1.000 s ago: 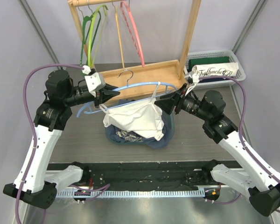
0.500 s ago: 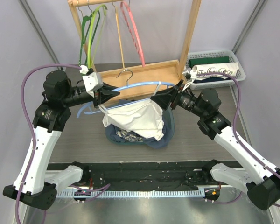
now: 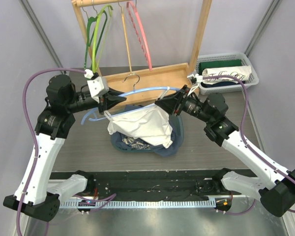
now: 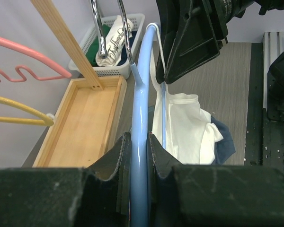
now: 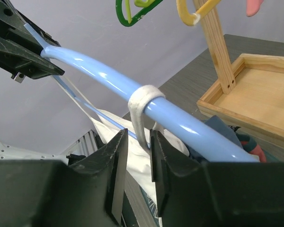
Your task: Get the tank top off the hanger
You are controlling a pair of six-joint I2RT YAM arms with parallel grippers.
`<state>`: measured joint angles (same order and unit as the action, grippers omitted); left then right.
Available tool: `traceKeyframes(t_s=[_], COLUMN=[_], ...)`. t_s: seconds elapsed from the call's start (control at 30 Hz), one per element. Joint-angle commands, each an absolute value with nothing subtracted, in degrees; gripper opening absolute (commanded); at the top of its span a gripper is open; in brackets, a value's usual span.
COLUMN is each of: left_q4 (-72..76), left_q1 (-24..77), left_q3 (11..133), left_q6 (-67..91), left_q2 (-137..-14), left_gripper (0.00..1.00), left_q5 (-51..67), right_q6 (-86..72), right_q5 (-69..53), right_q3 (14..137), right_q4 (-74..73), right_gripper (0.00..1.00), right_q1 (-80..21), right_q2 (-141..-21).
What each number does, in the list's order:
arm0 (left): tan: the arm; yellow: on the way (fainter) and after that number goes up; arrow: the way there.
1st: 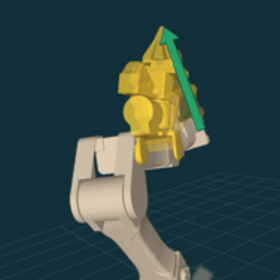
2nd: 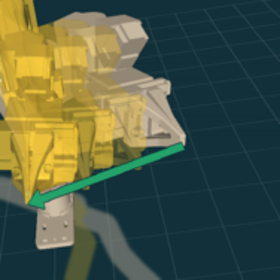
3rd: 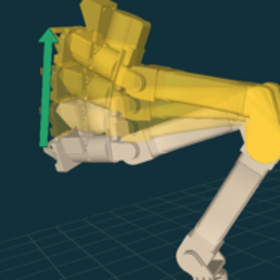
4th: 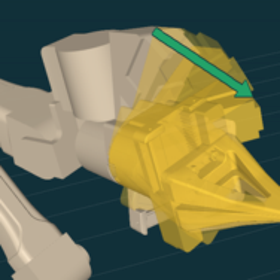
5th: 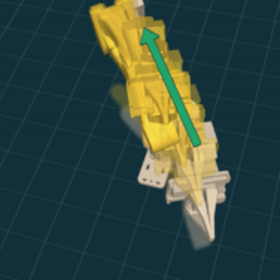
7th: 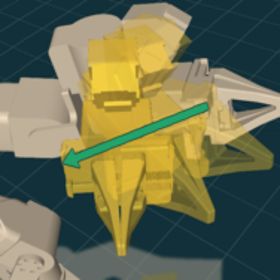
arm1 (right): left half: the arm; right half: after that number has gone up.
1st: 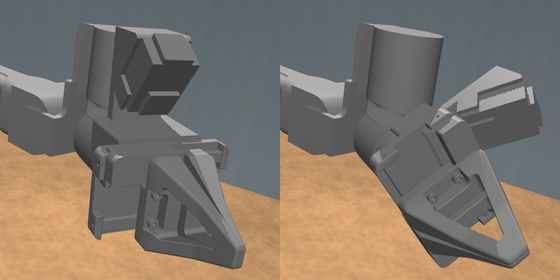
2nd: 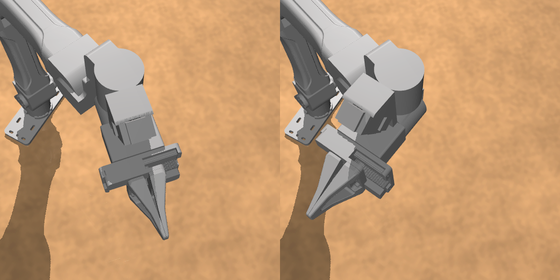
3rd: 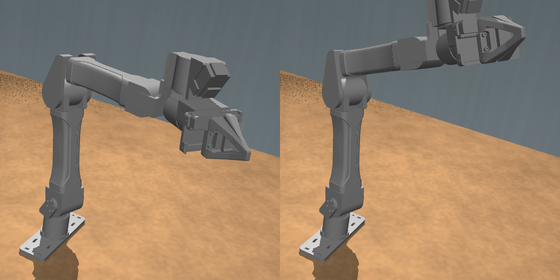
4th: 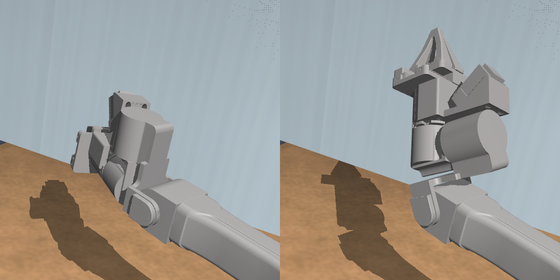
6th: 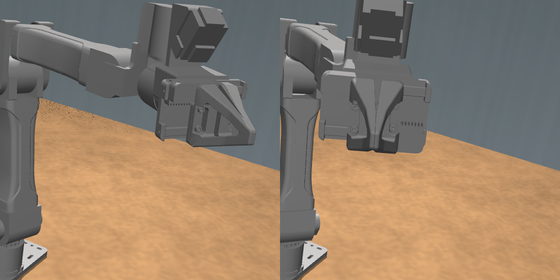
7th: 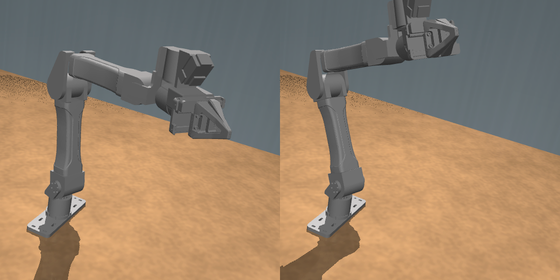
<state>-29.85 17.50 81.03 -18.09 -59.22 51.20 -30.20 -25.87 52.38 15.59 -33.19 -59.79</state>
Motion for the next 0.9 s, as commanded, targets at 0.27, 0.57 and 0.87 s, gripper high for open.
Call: traceKeyframes(t_s=[0.27, 0.57, 0.87], left_q4=[-26.10, -26.37, -28.21], left_q1=[17.23, 17.14, 16.61], left_q3=[80.16, 79.89, 80.68], left_q6=[-17.84, -18.19, -18.46], left_q2=[-57.48, -57.13, -56.08], left_gripper=[0.00, 0.00, 0.00], left_q5=[52.74, 52.47, 54.40], right_q6=[-27.78, -22.07, -19.86], right_q5=[-23.12, -16.01, 5.26], right_q3=[55.37, 58.35, 61.08], right_q4=[12.66, 4.66, -3.33], right_gripper=[0.02, 0.01, 0.01], right_q1=[-33.66, -33.66, -33.49], right_q2=[-55.02, -48.96, -48.87])
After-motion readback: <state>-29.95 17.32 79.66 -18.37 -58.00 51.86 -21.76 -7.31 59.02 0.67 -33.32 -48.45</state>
